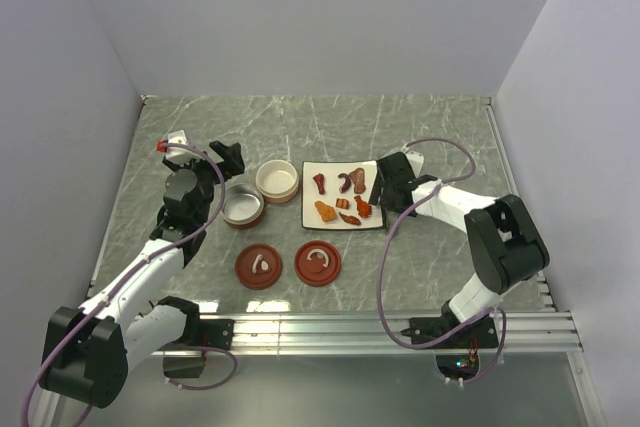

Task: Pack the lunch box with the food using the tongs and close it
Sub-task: Grab the clamp with the right arm

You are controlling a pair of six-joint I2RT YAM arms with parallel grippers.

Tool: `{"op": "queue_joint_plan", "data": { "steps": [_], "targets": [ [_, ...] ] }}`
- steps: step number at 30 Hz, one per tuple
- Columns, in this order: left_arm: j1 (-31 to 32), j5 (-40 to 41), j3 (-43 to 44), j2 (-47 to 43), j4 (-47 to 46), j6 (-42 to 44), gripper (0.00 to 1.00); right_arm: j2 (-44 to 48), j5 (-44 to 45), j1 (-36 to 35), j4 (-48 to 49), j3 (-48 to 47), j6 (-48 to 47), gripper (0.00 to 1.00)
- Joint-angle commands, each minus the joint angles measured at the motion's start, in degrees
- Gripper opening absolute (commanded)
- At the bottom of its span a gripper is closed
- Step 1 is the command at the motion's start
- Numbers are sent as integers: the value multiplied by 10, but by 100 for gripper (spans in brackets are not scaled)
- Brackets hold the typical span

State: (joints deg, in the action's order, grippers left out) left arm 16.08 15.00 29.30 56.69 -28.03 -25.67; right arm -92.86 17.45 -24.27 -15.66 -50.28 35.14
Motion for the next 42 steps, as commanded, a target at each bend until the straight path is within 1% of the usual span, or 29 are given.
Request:
{"op": "queue_joint_plan", "data": {
  "steps": [1,12,13,15,17,19,25,30,31,36,38,39,40,42],
  "targets": [
    [-3,-7,-2,-11,-26,6,99,17,16,16,-20,4,2,82],
    [-3,-10,-4,-17,-27,6,99,1,26,15,-65,-24,-16,79],
    [-3,-10,-5,-17,-27,6,100,0,32,16,-71,-26,-16,81],
    [-2,-11,-6,-19,-29,6,99,0,43,20,-81,-28,-20,83],
    [-3,-12,-7,-19,-32,7,100,-2,32,26,-75,-22,-24,87],
    [-3,-12,-6,-18,-30,7,99,-10,27,30,-71,-26,-26,79],
    [-3,-11,-9,-25,-28,7,100,-20,18,41,-78,-36,-38,79],
    [-3,-10,-15,-33,-33,7,99,-21,0,49,-73,-35,-45,78],
    [-3,-11,-15,-32,-35,8,99,-21,-3,50,-71,-34,-44,76],
    [-3,-11,-14,-29,-33,7,100,-17,0,50,-67,-29,-39,75],
    [-3,-14,-14,-31,-33,8,99,-21,0,49,-65,-29,-39,70],
    [-3,-14,-14,-31,-33,8,99,-24,-1,49,-64,-29,-40,63],
    [-3,-15,-15,-33,-33,8,99,-26,-1,50,-62,-27,-39,59],
    [-3,-16,-16,-35,-33,8,99,-26,0,49,-59,-25,-38,56]
  ]
}}
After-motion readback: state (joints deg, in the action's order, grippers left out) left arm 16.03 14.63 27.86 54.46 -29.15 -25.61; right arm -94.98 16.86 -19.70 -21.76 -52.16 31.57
